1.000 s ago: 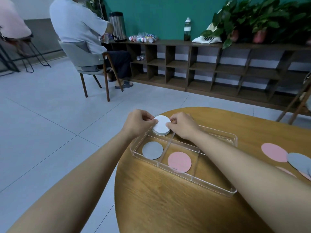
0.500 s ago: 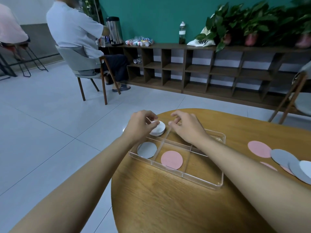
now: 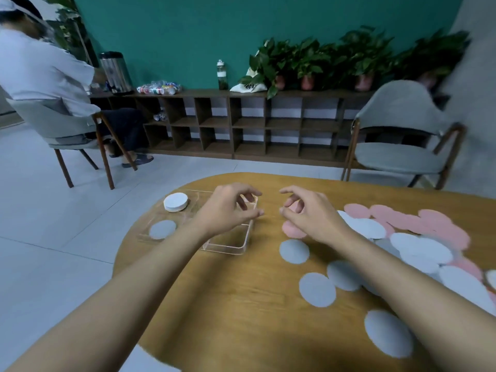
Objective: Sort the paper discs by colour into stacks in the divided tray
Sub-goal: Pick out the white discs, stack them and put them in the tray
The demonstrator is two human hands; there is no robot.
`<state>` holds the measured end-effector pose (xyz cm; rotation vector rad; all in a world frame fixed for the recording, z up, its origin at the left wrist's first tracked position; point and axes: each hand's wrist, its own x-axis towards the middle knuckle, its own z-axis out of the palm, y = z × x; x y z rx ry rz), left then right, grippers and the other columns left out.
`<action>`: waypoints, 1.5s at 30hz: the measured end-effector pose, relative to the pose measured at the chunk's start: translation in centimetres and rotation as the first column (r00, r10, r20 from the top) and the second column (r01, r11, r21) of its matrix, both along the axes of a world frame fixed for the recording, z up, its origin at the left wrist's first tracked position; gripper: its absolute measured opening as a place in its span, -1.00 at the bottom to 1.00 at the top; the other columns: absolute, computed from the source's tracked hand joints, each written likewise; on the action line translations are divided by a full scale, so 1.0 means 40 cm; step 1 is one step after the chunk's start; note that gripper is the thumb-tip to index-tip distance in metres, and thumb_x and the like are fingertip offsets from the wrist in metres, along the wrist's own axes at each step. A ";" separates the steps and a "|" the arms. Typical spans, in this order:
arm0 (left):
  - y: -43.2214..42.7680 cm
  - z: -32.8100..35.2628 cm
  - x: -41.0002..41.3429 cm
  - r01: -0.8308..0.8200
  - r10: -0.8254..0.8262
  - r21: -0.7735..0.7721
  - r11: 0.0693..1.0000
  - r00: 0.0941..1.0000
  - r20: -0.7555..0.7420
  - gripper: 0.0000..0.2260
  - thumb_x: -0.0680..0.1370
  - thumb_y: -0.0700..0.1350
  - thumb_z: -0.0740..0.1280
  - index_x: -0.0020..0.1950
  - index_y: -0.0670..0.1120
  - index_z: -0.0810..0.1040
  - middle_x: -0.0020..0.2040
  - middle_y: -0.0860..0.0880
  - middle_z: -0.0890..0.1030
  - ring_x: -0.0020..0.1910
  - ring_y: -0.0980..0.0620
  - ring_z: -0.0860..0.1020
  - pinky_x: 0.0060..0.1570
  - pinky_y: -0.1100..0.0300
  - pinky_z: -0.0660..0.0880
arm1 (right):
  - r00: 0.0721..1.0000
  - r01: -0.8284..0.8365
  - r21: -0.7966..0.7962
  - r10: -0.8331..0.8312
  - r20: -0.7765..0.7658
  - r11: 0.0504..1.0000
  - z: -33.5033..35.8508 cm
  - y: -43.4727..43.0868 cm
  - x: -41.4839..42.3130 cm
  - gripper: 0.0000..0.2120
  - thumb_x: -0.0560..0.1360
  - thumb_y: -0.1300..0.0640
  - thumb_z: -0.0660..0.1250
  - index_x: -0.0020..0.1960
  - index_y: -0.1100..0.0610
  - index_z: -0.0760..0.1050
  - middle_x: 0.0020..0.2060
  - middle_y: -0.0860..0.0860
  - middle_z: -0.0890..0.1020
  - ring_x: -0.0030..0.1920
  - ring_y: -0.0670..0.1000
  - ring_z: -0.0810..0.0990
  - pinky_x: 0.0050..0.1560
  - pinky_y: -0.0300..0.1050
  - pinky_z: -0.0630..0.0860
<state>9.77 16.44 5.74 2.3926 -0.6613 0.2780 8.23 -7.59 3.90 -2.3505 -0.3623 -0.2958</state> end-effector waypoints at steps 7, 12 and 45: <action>-0.272 -0.024 -0.068 0.130 -0.129 0.021 0.991 0.991 -0.033 -0.65 0.48 0.06 0.58 0.23 0.02 0.67 0.02 0.09 0.67 -0.10 0.14 0.64 -0.13 0.44 0.48 | 0.993 0.116 -0.006 -0.116 -0.025 0.993 -0.020 -0.289 -0.139 -0.65 0.52 0.02 0.44 0.30 -0.13 0.53 -0.02 -0.20 0.64 -0.05 -0.10 0.56 -0.06 -0.18 0.49; -0.412 -0.076 -0.077 0.180 -0.177 0.043 0.983 0.982 -0.071 -0.66 0.49 0.06 0.57 0.23 0.01 0.67 0.00 0.12 0.65 -0.11 0.19 0.62 -0.07 0.43 0.41 | 0.991 0.135 0.029 -0.134 -0.014 0.990 -0.048 -0.417 -0.200 -0.68 0.52 0.12 0.46 0.23 -0.13 0.56 0.00 -0.17 0.61 -0.06 -0.04 0.54 -0.01 -0.18 0.51; -0.639 -0.268 -0.008 0.205 -0.197 -0.002 0.979 0.944 0.264 -0.67 0.71 0.09 0.20 0.05 -0.05 0.70 -0.14 0.09 0.69 -0.09 0.03 0.51 -0.08 0.24 0.46 | 0.966 0.257 -0.024 -0.257 0.021 0.966 -0.240 -0.561 -0.178 -0.58 0.61 0.02 0.37 0.46 -0.13 0.46 0.33 -0.21 0.54 0.36 -0.18 0.40 0.29 -0.23 0.36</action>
